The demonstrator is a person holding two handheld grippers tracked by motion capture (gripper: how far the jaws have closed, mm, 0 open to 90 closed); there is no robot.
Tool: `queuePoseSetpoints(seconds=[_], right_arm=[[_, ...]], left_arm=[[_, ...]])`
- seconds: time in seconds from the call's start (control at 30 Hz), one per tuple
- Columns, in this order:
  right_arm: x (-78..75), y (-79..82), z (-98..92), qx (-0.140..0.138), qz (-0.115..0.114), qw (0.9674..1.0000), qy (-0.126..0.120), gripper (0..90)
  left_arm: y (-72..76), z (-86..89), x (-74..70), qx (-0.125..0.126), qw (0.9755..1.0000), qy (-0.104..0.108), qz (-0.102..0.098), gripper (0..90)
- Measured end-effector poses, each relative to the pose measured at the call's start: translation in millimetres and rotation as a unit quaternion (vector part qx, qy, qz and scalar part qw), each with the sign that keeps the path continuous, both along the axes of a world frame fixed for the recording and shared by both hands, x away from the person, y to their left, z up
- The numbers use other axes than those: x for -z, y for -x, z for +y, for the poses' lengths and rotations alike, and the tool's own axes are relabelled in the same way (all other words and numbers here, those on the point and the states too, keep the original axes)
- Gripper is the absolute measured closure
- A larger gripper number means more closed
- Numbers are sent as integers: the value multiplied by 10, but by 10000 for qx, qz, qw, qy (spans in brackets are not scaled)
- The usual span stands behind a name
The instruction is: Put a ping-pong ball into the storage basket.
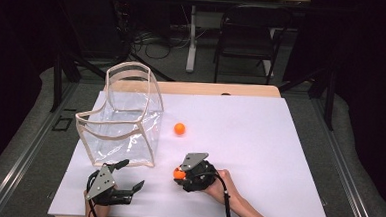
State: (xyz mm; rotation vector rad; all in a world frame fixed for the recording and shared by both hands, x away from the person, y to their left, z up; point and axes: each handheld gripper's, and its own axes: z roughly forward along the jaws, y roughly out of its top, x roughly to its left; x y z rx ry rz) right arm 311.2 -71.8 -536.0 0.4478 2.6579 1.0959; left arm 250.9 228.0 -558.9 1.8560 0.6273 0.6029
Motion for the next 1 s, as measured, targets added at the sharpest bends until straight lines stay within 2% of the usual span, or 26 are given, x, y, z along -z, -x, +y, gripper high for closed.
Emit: queuePoseSetpoints(seconds=[1.0], right_arm=[[-168,-13,-150,170,-263,9990,-323,503]], left_arm=[[-5,-5,2,1,10000,21,-5,157]])
